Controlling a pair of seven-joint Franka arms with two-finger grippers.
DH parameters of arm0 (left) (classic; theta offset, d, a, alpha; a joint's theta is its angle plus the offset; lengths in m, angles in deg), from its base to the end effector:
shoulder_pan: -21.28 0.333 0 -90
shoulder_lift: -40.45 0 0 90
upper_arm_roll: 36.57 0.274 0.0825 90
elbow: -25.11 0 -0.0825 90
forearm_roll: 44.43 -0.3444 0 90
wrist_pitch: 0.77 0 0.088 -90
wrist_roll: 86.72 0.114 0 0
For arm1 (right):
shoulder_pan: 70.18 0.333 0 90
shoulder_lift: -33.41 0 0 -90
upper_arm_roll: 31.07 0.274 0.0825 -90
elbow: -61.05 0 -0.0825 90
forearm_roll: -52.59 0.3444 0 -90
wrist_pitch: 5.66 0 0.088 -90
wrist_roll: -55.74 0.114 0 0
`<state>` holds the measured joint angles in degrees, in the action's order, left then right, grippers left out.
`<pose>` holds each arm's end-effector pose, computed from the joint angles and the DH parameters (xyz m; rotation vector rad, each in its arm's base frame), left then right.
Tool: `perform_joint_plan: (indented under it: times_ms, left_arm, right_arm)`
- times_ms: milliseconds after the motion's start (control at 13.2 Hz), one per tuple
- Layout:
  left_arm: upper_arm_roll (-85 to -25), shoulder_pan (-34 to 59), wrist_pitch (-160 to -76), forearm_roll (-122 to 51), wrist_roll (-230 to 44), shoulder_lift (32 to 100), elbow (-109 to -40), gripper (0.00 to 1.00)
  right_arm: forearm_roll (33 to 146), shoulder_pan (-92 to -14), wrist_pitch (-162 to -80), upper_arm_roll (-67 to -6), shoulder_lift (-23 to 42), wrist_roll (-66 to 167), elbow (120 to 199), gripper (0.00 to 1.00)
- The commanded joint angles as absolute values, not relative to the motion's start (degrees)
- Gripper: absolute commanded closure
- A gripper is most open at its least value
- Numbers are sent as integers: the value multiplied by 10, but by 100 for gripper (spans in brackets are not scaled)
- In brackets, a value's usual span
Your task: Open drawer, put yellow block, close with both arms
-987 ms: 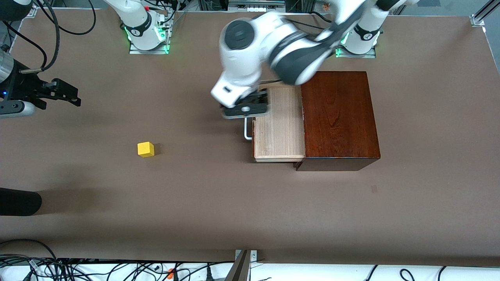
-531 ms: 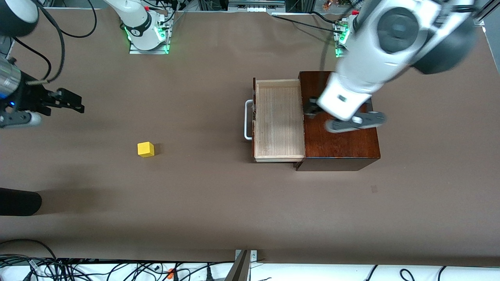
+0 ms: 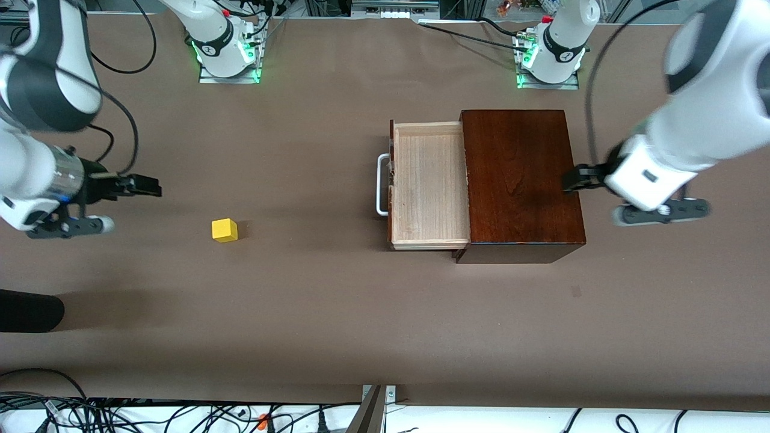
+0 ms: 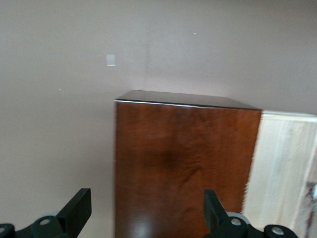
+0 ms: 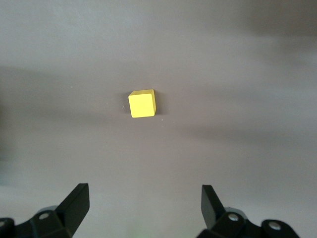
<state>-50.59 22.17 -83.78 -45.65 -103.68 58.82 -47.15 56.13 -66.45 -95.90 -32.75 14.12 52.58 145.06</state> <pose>0.5705 -0.1081 0.5255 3.1106 0.1173 -0.2088 0.5818 0.0298 0.4347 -3.0652 -0.1290 0.3501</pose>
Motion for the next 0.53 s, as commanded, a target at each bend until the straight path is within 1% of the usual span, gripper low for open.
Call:
perform_joint_plan:
  times_ms: [0,76,152,304,380,455]
  left_arm:
    - [-353,143,-836,-404,-919,528,-525,0]
    - [-324,134,-837,-393,-886,519,-533,0]
    - [-319,134,-843,-393,-869,507,-549,0]
    - [-319,134,-893,-395,-868,469,-607,0]
    - [-321,137,-904,-395,-868,461,-619,0]
    - [-324,137,-902,-397,-869,463,-616,0]
  right_arm:
    - [575,-671,-997,-325,126,485,1478,0]
    - [576,-671,-1049,-325,127,466,1513,0]
    - [578,-670,-1097,-323,126,458,1543,0]
    - [578,-663,-1167,-318,123,459,1592,0]
    - [578,-658,-1197,-317,123,459,1615,0]
    - [579,-655,-1226,-317,121,459,1636,0]
